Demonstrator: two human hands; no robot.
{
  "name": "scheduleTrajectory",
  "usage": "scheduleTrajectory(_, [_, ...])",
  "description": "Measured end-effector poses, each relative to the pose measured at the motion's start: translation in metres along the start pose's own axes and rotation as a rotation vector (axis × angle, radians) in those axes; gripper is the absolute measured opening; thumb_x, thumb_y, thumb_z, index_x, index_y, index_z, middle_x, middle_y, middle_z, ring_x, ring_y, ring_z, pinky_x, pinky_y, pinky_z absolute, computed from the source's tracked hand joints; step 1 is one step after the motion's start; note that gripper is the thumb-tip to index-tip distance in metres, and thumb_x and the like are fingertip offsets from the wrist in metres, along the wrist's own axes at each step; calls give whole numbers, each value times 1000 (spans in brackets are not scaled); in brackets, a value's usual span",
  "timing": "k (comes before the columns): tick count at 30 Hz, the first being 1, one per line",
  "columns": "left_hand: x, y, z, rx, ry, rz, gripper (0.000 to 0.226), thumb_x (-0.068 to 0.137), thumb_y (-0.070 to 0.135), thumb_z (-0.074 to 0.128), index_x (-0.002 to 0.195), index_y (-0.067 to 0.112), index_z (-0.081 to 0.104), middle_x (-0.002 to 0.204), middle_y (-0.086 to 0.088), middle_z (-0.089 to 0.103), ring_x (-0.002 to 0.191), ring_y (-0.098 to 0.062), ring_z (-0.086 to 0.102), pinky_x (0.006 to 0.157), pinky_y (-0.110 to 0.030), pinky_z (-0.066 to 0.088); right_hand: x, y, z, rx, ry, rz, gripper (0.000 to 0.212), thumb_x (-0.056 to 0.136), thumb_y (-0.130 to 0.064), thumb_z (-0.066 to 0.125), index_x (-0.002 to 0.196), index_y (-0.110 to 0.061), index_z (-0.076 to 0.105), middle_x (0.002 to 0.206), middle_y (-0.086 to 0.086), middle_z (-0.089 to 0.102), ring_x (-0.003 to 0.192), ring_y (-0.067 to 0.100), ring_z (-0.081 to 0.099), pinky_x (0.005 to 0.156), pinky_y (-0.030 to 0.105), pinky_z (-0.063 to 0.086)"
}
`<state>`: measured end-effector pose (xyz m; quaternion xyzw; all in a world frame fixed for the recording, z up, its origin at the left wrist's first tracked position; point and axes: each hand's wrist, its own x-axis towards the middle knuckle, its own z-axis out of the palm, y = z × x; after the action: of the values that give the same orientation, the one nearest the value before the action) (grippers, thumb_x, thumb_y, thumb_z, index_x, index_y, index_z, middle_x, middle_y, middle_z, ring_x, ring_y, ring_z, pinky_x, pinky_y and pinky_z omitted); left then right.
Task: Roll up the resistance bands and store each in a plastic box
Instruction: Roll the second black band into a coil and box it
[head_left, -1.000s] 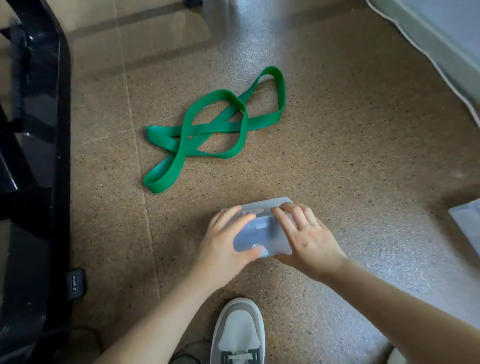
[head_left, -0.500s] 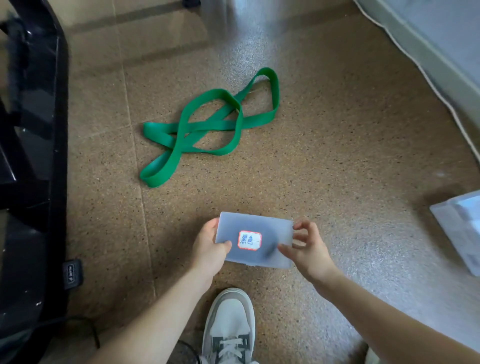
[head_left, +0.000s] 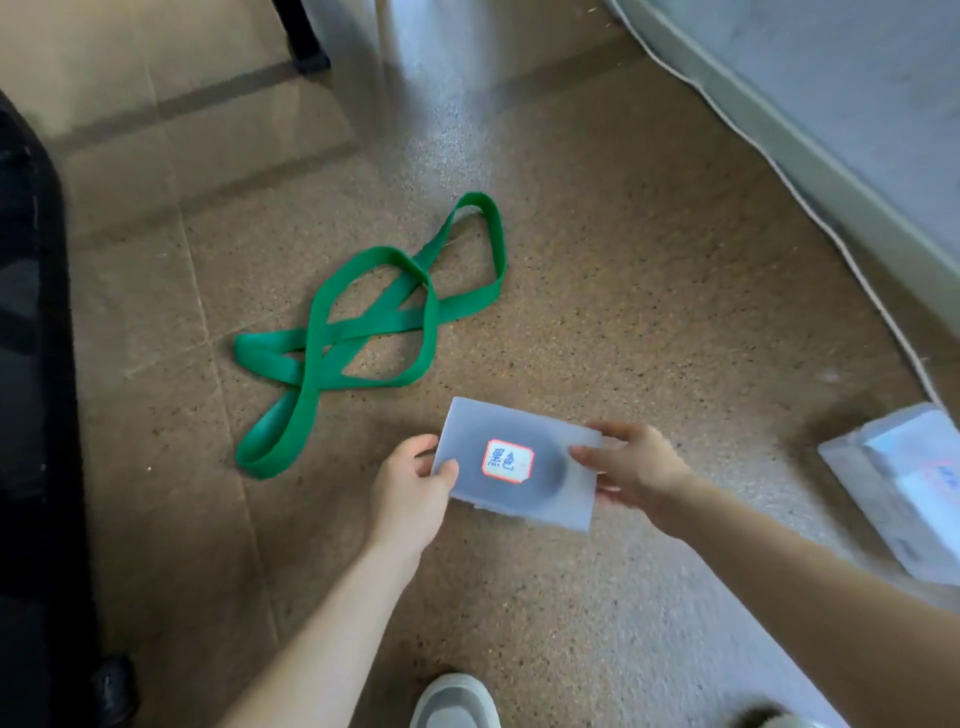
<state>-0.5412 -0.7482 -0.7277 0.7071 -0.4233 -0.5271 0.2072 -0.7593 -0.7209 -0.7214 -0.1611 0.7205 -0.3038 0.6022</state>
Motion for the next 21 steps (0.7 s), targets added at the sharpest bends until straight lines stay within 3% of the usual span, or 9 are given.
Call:
scheduleTrajectory(2, [-7, 44, 2, -36, -15, 79, 28, 88, 3, 59, 92, 30, 62, 94, 9, 69, 92, -13, 64, 93, -39, 52, -5, -31, -9, 48, 70, -23, 34, 90, -8, 66, 123, -13, 59, 102, 11, 64, 76, 21, 62, 54, 24, 49])
scheduleTrajectory(5, [-18, 100, 3, -54, -51, 107, 34, 90, 0, 55, 84, 33, 61, 89, 16, 67, 86, -8, 63, 90, -37, 51, -27, -65, -27, 92, 54, 12, 44, 88, -5, 67, 131, -11, 56, 108, 10, 64, 79, 19, 62, 51, 21, 48])
scheduleTrajectory(7, [-27, 135, 9, -103, -84, 67, 34, 92, 3, 55, 80, 34, 62, 88, 22, 66, 86, -3, 61, 90, -36, 49, -48, -84, -47, 125, 42, 12, 65, 80, -5, 77, 137, -15, 48, 112, 11, 62, 84, 19, 62, 58, 23, 49])
scheduleTrajectory(9, [-38, 168, 22, -144, -112, 1, 25, 95, 8, 54, 85, 30, 63, 89, 24, 64, 86, 3, 58, 92, -36, 47, -73, -105, -68, -169, 84, -64, 89, 67, -14, 88, 140, -24, 37, 123, 8, 48, 104, 20, 54, 79, 25, 46])
scheduleTrajectory(11, [-45, 204, 40, -157, -130, -11, 14, 96, 14, 55, 102, 24, 63, 96, 19, 62, 91, 0, 58, 98, -38, 46, -93, -127, -88, -476, 74, -152, 105, 58, -22, 93, 141, -29, 28, 131, 0, 27, 119, 13, 37, 93, 17, 32])
scheduleTrajectory(13, [-46, 237, 59, -167, -134, -30, 20, 96, 18, 55, 114, 21, 63, 100, 17, 62, 99, -6, 59, 101, -43, 46, -102, -147, -110, -577, 12, -191, 110, 55, -23, 94, 141, -28, 25, 132, -5, 19, 117, 5, 30, 88, 7, 26])
scheduleTrajectory(16, [-36, 280, 89, -153, -172, -6, 21, 95, 19, 54, 112, 25, 64, 101, 19, 63, 99, -5, 59, 99, -44, 47, -93, -169, -140, -596, 68, -226, 99, 58, -17, 90, 134, -31, 29, 134, 0, 26, 92, 4, 44, 69, 2, 35])
scheduleTrajectory(21, [33, 334, 145, -105, -221, 77, 29, 90, 10, 51, 83, 36, 62, 87, 13, 66, 78, -9, 58, 72, -27, 46, -22, -206, -163, -621, 267, -269, 80, 59, -19, 82, 115, -40, 30, 122, 1, 32, 74, 8, 49, 57, 11, 39])
